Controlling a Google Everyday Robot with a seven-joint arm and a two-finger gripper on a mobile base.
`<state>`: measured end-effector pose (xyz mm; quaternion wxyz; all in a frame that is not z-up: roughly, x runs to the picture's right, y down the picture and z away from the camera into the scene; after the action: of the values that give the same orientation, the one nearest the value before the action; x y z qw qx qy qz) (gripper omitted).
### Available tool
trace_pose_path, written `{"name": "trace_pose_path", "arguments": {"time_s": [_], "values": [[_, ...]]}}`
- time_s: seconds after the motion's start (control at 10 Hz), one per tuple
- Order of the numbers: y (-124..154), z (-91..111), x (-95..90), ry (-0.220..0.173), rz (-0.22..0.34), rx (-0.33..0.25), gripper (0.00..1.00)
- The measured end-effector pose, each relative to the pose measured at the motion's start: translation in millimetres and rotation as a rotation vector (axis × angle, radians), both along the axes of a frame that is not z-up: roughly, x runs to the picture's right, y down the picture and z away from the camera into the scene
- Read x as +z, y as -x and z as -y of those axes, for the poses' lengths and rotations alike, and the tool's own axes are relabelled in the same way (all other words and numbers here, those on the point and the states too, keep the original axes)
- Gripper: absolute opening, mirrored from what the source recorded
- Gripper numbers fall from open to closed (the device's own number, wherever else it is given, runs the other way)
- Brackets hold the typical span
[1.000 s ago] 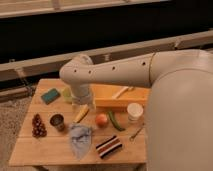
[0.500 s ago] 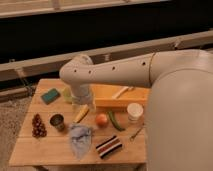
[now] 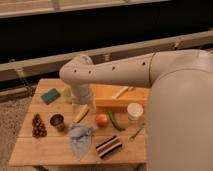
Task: Place towel in table surface
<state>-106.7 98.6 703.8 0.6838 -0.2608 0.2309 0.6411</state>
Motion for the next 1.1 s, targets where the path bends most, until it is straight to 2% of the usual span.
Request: {"name": "trace_pose_path", "arguments": {"time_s": [0.9,1.1], "values": [[-1.1,-2.1,0.6,-0.006,0.004,-0.013,0.65],[2.4,-24.5,3.5,-0.015,0.029,-0.048,0.65]]}}
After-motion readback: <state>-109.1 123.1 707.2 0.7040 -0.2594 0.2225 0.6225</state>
